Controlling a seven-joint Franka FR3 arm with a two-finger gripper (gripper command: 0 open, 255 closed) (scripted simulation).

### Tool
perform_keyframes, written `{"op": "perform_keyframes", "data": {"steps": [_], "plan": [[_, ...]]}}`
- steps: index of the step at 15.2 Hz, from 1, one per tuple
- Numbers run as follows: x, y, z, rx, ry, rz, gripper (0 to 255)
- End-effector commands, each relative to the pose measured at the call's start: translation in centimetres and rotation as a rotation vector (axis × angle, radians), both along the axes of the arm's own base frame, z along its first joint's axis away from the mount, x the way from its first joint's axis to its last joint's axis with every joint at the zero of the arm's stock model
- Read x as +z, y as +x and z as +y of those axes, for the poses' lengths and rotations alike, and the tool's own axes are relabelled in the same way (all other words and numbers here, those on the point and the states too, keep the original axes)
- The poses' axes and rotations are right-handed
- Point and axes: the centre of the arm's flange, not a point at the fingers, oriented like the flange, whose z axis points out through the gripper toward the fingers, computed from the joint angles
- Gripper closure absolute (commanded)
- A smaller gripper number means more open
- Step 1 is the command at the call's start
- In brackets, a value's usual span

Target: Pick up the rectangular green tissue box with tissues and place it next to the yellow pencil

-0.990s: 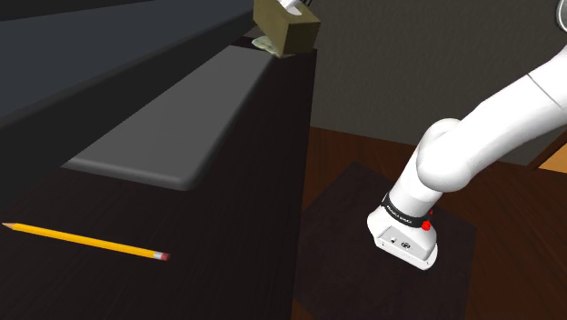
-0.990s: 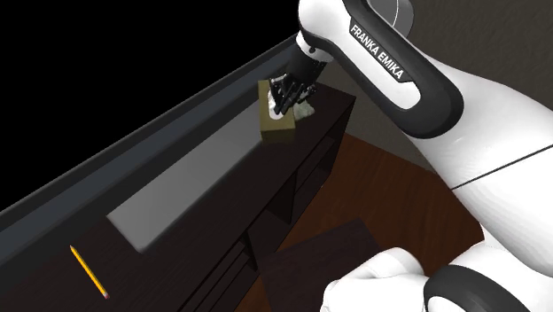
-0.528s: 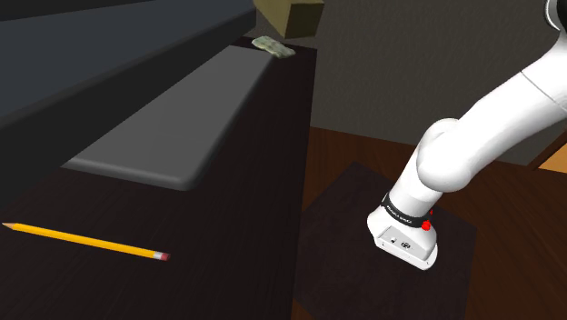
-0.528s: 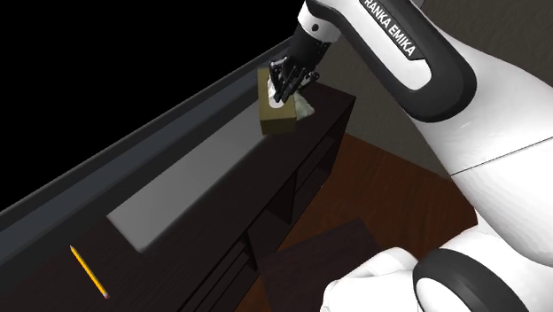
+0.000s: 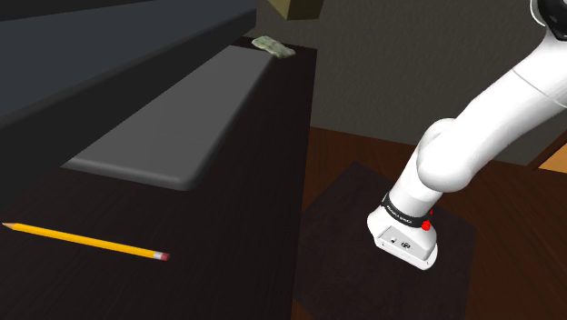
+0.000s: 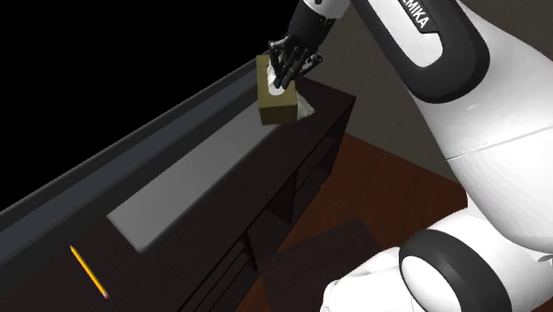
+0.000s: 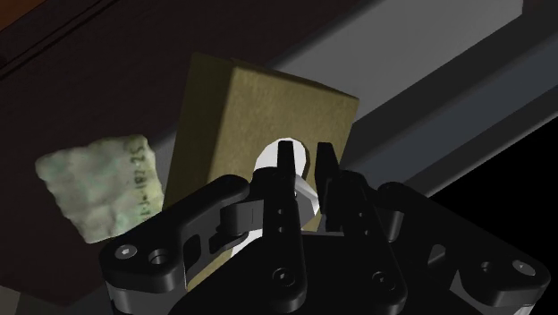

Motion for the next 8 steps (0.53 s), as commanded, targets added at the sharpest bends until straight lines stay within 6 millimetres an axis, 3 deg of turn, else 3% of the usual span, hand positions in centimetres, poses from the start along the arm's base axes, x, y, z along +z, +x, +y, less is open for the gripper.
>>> {"op": "perform_keyframes", "data": {"steps": [1, 8], "plan": [[1.1, 0.0, 0.0, 0.0, 0.0, 0.0, 255], [4.8, 0.0, 0.0, 0.0, 0.0, 0.0, 255]]}}
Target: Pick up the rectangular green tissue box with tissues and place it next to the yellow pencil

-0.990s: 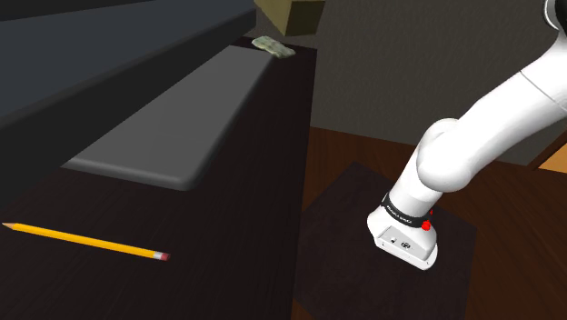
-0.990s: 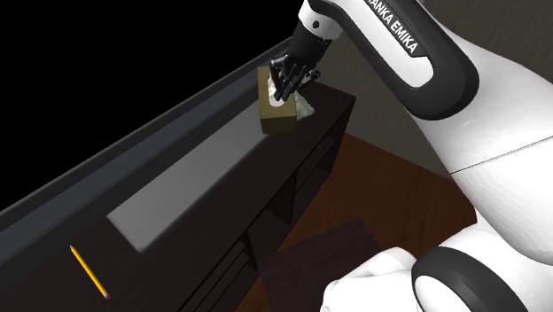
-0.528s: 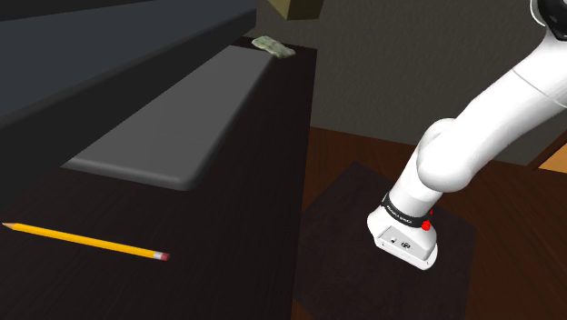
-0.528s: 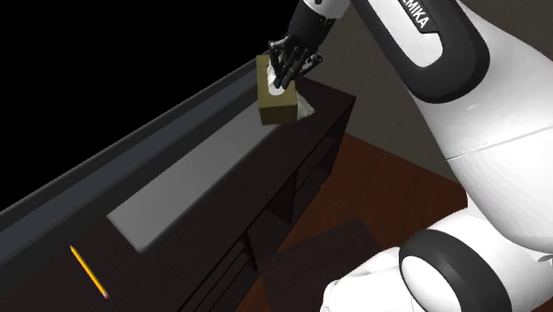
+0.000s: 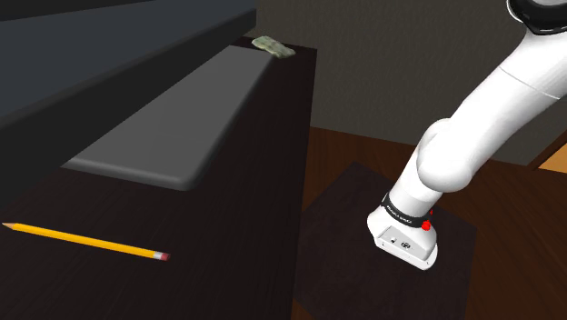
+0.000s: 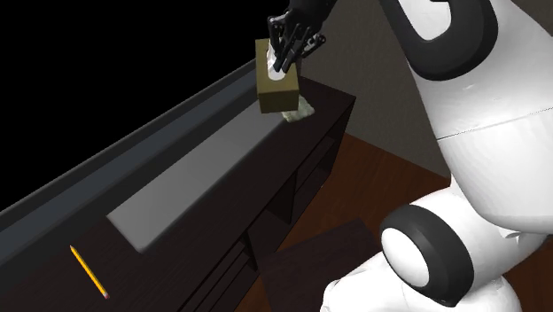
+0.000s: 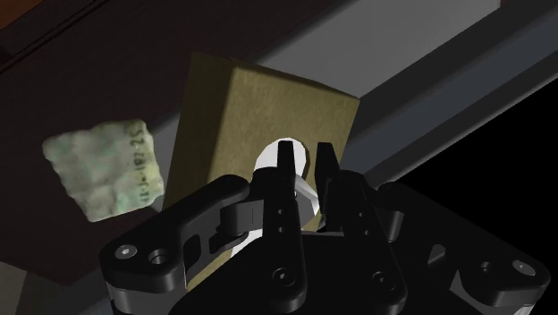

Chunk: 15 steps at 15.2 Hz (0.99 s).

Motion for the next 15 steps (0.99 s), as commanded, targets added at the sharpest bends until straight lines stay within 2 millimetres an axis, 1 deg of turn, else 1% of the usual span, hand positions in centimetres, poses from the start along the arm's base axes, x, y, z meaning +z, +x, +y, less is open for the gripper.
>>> {"op": "perform_keyframes", "data": {"steps": [1, 15], "plan": [[0.7, 0.1, 0.0, 0.0, 0.0, 0.0, 255], [0.8, -9.5, 15.7, 0.0, 0.0, 0.0, 255]]}}
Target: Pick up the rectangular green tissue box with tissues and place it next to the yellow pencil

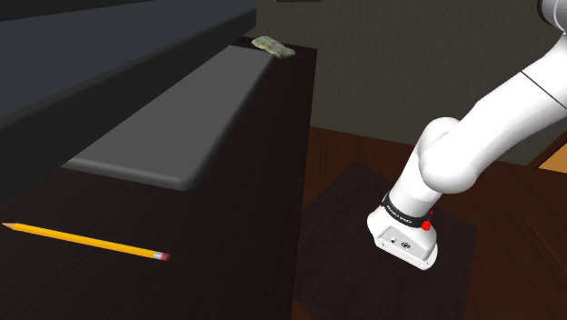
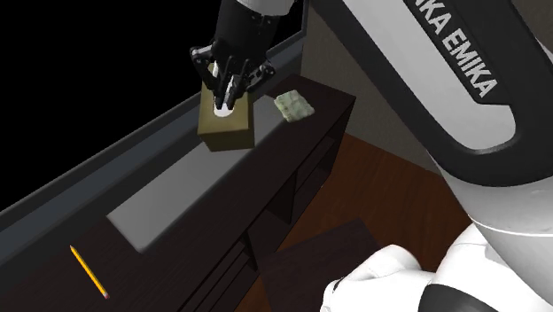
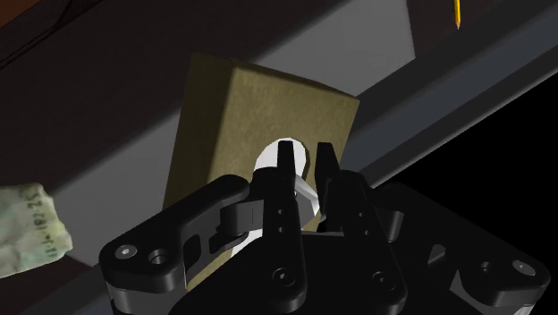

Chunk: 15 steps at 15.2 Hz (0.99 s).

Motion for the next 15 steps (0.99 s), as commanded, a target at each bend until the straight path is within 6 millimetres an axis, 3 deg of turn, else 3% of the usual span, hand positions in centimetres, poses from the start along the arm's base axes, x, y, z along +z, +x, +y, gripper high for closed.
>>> {"op": "perform_keyframes", "data": {"steps": [1, 15], "plan": [[0.3, -1.4, 2.1, -0.002, 0.001, 0.0, 255], [0.4, -11.0, 17.8, -0.002, 0.001, 0.0, 255]]}}
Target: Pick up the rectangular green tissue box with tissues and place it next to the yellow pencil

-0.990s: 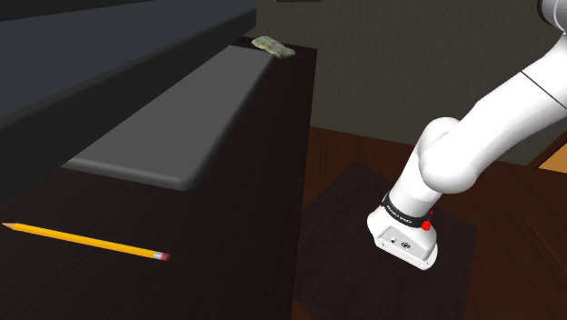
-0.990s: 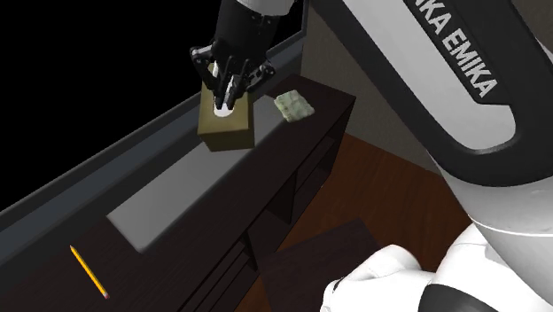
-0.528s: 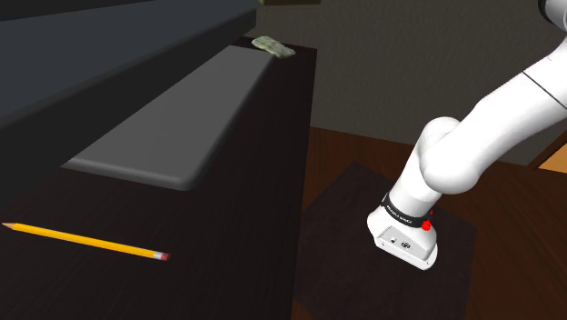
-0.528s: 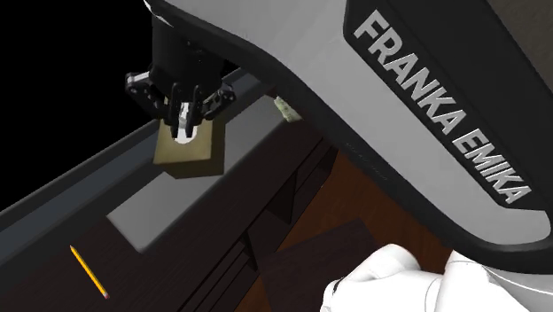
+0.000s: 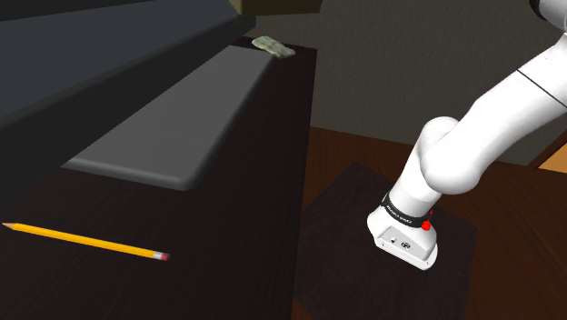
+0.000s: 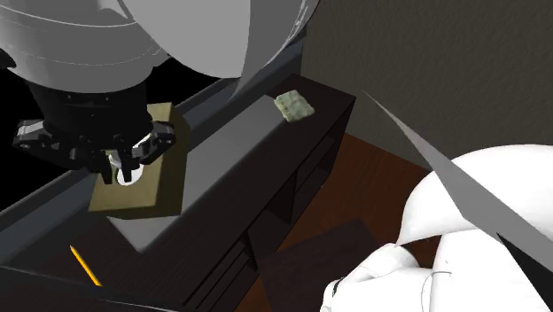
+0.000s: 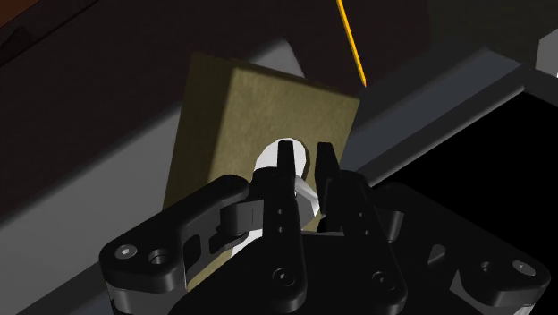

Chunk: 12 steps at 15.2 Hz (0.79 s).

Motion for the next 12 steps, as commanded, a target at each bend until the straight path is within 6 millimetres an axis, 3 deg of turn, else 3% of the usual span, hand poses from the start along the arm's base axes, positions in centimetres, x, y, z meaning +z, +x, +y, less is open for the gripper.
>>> {"op": "perform_keyframes", "data": {"steps": [1, 9, 12], "plan": [[0.1, -1.5, 2.3, -0.001, 0.001, 0.0, 255], [0.2, -7.3, 11.7, -0.001, 0.001, 0.0, 255], [-1.4, -7.3, 11.7, -0.001, 0.001, 0.0, 255]]}}
